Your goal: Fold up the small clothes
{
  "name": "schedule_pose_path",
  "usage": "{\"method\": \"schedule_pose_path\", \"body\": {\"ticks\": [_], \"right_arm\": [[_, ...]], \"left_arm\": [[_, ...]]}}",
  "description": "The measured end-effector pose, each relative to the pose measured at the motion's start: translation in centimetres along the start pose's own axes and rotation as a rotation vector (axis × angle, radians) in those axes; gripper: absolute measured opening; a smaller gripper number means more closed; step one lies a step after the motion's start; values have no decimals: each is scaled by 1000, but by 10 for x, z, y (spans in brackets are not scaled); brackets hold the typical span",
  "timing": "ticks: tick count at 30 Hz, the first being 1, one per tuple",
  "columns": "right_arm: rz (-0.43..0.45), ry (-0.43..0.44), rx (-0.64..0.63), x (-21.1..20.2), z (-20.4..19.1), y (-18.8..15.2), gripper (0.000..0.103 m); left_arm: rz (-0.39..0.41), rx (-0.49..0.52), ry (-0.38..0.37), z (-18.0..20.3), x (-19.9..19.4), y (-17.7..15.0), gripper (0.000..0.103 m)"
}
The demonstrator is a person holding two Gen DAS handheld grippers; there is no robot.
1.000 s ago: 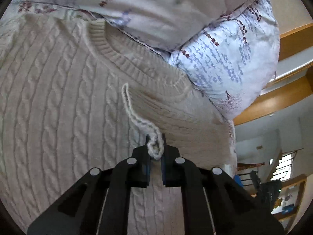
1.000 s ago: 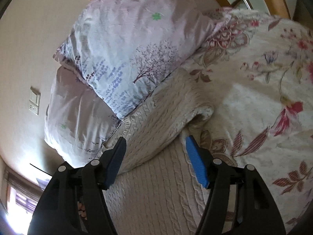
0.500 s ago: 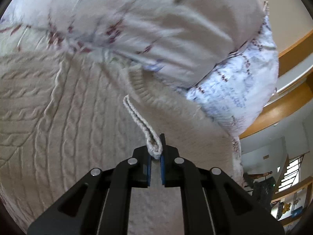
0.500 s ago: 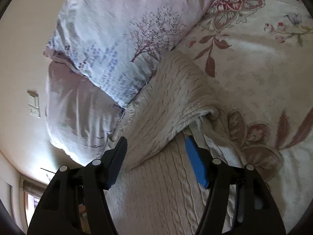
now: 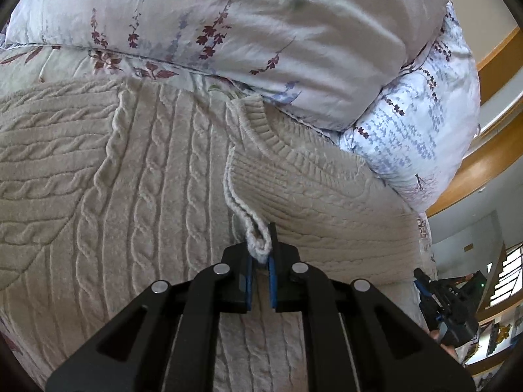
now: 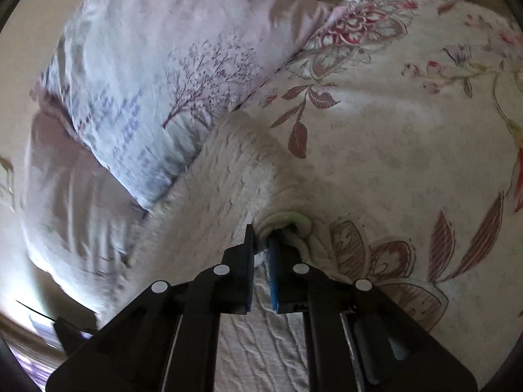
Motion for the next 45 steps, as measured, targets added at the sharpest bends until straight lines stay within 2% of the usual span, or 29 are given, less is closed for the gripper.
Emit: {"method": "schedule_pose_path", "body": {"ticks": [2,4,6,8,11,13,16,20,22,24,27,31,33,35,39,45], "right_arm": [[-12,-49,-56,-2,-7,-2,9],[-19,-75,-73,-9,-11,-6,19],[0,-73,-85,-21,-20,-10,50],[40,-66,-139,-32,-33,-13,61],[26,-43,-267,-27,-65,-18,63],[-39,-13,-317,-11,-80,-24,66],[-100,-6,-371,14,-93,-34,66],[-185,-37,-402,44,-92,-53,73],[-166,-46,-446,43,-94,-56,75],[-169,-34,-456,44,-96,-59,82],[-163,27,-422,43,-94,-57,85],[-150,78,-396,40,-91,-55,86],[-148,91,-395,40,-91,-55,87],[-146,97,-394,40,-90,-55,87],[-142,115,-382,40,-89,-54,87],[-139,130,-374,40,-89,-54,88]], "left_arm": [[11,22,21,1,-1,-1,10],[16,36,31,2,-2,-2,11],[18,30,21,3,-5,-3,15],[21,6,-3,0,-14,-5,32],[44,-23,-63,-8,-38,-8,47],[69,-41,-94,-18,-56,-11,51],[115,-83,-98,-48,-89,-19,54],[153,-167,-47,-103,-127,-34,54],[158,-220,-16,-131,-139,-42,54],[165,-291,21,-162,-150,-48,54],[180,-394,82,-202,-159,-53,52],[187,-528,117,-243,-162,-54,52],[193,-573,118,-254,-159,-53,52],[213,-630,109,-266,-158,-52,46],[244,-713,96,-283,-159,-49,43],[285,-801,131,-304,-161,-43,31]]}}
Point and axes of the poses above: each gripper's, at about its wrist camera, not at the fingertips, and x roughly the way its jaws point, z to its right, y to its top, the point moved 5 cm from there along x, roughly the way its jaws point, and after that the axes turned 11 degrees about y, right-handed, at the moved point
